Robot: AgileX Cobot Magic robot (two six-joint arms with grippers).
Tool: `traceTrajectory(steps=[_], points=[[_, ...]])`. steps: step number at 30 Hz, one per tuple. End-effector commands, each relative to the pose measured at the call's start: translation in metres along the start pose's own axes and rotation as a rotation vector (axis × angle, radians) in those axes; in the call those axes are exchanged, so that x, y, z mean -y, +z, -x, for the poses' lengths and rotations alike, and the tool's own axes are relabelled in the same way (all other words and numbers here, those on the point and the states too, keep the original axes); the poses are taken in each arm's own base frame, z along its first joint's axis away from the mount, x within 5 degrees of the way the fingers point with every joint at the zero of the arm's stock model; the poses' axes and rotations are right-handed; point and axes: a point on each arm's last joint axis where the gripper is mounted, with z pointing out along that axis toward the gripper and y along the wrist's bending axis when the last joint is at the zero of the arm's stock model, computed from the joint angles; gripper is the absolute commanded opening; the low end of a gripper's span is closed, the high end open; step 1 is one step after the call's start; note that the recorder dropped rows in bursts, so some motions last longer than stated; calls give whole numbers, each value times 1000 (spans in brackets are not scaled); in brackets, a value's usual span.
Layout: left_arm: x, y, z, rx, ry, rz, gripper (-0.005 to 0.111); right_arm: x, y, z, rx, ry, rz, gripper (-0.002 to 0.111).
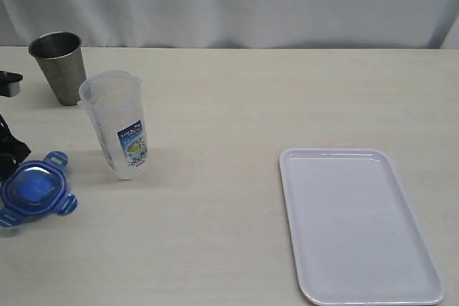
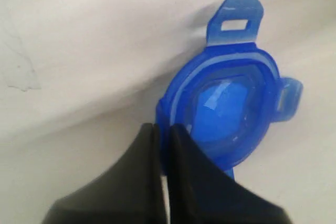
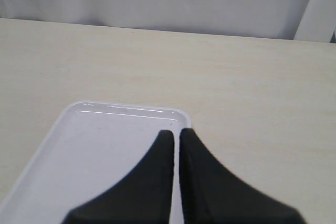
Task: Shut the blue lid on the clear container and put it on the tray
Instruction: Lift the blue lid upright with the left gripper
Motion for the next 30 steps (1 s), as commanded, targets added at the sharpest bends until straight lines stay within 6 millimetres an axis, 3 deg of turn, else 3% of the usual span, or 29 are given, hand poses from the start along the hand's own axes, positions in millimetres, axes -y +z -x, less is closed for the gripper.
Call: traceTrajectory(steps=[1,12,18,21,26,30], points=[[3,-21,4,98,-17,29,0,0,0,0,5,-3,1,4],[12,-73,4,327,-36,93,0,0,0,0,5,-3,1,4],[24,-114,7,563,-3,118,0,0,0,0,5,-3,1,4],[47,-127,17,665,120,173,0,0,0,0,5,-3,1,4],[95,-136,41,810,467,366,0,0,0,0,5,-3,1,4],[116,-141,49,862,698,501,0,0,0,0,5,-3,1,4]])
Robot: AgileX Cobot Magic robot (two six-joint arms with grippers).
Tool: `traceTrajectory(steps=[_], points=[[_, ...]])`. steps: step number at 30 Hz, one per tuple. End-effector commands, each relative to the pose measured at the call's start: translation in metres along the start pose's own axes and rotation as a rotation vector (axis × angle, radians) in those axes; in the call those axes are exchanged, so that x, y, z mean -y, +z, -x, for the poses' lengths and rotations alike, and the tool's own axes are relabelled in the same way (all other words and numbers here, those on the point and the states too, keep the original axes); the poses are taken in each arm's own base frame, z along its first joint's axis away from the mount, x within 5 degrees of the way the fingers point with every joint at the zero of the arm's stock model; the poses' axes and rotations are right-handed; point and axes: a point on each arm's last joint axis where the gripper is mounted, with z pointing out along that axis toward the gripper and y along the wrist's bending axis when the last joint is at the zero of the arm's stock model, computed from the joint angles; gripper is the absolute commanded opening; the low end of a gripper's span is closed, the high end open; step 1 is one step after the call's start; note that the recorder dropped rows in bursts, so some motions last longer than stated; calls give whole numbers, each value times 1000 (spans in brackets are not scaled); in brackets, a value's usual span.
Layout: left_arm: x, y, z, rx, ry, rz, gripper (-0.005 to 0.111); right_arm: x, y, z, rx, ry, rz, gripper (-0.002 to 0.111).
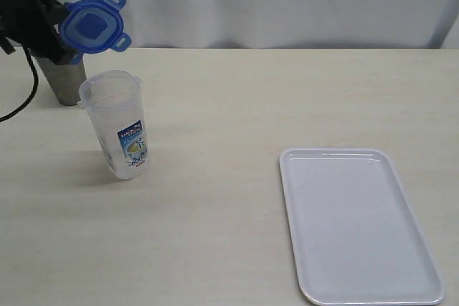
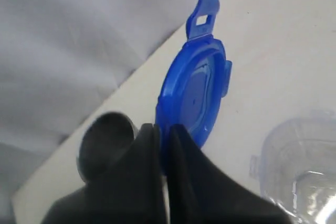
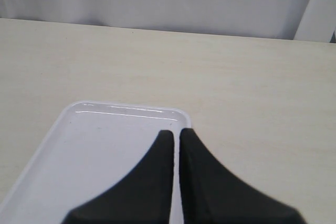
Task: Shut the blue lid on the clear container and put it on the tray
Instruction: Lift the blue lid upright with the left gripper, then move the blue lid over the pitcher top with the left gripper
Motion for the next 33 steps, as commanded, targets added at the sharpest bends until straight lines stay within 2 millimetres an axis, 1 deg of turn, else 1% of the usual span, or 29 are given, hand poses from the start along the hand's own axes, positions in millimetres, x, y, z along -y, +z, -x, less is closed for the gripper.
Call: traceTrajectory(steps=[1,4,8,12,17,20,22,23,24,25,26,28,30,33], points=[[8,-3,18,76,242,58,0,0,0,0,5,-3,1,4],[16,-4,24,79,379,63,0,0,0,0,5,-3,1,4],[20,-4,26,77,469,65,0,0,0,0,5,-3,1,4],[20,-4,23,38,526,72,0,0,0,0,5,-3,1,4],[14,-4,21,-4,608,129,0,0,0,0,5,-3,1,4],[10,-5,19,-41,614,166,0,0,0,0,5,-3,1,4],[4,-6,18,-72,611,229,0,0,0,0,5,-3,1,4],[-1,-7,17,-94,590,281,0,0,0,0,5,-3,1,4],[-7,-9,16,-117,530,339,0,0,0,0,5,-3,1,4],[-11,-12,17,-132,526,413,0,0,0,0,5,-3,1,4],[-17,-16,17,-159,444,517,0,0,0,0,5,-3,1,4],[-22,-24,20,-187,391,661,0,0,0,0,5,-3,1,4],[-17,-27,24,-188,395,691,0,0,0,0,5,-5,0,4],[-1,-26,31,-173,385,633,0,0,0,0,5,-5,0,4]])
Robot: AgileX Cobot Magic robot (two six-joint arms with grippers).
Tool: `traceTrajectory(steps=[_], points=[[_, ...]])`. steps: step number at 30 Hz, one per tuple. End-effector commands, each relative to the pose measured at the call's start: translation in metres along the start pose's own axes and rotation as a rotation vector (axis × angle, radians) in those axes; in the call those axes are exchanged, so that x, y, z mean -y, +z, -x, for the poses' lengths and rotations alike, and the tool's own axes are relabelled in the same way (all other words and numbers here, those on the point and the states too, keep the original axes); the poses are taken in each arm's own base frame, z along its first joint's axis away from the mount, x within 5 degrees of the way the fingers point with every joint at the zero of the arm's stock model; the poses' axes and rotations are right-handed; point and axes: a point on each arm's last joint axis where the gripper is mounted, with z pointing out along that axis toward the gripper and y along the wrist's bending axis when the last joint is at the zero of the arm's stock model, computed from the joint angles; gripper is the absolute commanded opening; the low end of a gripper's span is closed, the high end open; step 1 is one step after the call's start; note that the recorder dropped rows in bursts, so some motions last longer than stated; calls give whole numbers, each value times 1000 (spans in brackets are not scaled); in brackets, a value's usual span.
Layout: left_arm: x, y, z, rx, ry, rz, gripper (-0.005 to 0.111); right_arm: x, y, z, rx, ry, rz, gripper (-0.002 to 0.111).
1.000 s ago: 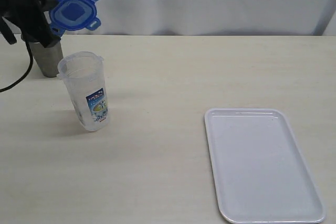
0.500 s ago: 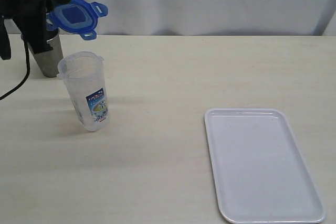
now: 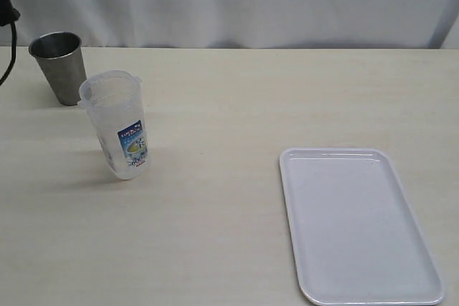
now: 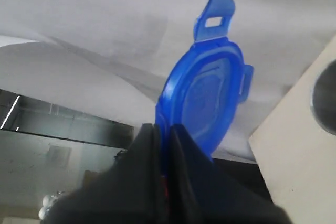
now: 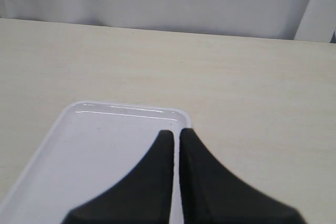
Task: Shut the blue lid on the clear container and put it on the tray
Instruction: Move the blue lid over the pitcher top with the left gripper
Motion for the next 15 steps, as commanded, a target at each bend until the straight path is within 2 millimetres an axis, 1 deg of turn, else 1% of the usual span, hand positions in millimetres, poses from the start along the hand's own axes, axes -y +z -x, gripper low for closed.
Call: traceTrajectory(steps=[1,4,7,9,12,15], points=[[9,-16,16,33,-37,-35,0,0,0,0,5,-5,0,4],[23,-24,23,10,9,-92,0,0,0,0,5,-5,0,4],[42,-34,27,31,136,-144,0,0,0,0,5,-5,0,4],[56,-39,24,40,195,-174,0,0,0,0,5,-5,0,4],[66,-42,20,33,208,-209,0,0,0,0,5,-5,0,4],[70,-43,19,17,177,-248,0,0,0,0,5,-5,0,4]])
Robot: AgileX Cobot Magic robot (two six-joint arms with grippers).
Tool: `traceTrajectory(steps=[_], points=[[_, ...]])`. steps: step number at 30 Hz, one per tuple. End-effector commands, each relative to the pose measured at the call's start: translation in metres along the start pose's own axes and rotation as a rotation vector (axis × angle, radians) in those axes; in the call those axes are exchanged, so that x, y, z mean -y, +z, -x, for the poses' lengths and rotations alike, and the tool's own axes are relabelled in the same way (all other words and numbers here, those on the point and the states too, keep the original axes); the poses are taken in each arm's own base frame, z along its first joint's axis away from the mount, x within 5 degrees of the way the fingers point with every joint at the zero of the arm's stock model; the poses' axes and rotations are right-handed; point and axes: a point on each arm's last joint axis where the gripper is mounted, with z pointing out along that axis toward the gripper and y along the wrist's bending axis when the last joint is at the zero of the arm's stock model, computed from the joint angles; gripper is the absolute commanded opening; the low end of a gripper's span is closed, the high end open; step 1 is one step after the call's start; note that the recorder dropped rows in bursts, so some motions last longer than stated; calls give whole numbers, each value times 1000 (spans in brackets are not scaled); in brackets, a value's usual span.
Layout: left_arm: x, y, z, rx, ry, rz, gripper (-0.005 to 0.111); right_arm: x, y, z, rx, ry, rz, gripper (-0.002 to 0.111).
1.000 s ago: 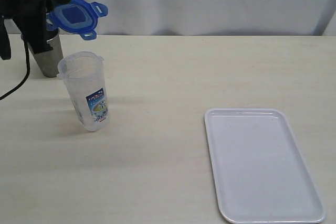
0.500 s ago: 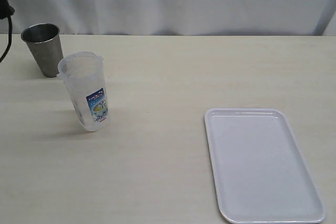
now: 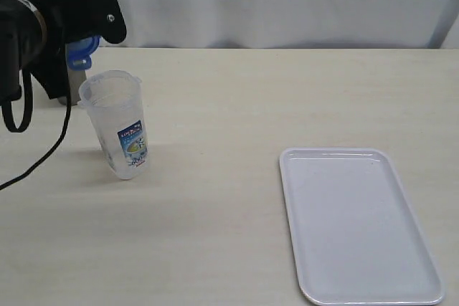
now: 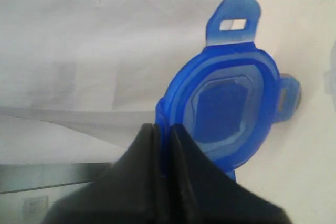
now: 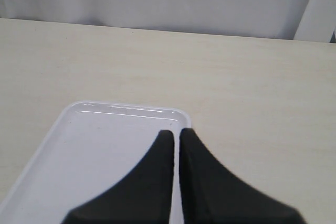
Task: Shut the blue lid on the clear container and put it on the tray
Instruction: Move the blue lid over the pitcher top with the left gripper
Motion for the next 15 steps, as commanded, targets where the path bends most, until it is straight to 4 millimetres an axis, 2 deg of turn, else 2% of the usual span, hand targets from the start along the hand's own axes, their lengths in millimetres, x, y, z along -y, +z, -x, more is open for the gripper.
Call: traceTrajectory(steps=[1,9,15], points=[[7,-2,-2,-20,-32,-47,0,0,0,0,5,-5,0,4],[16,-2,6,55,-101,-144,0,0,0,0,5,-5,0,4],[15,-2,4,41,-98,-140,0,0,0,0,5,-5,0,4]])
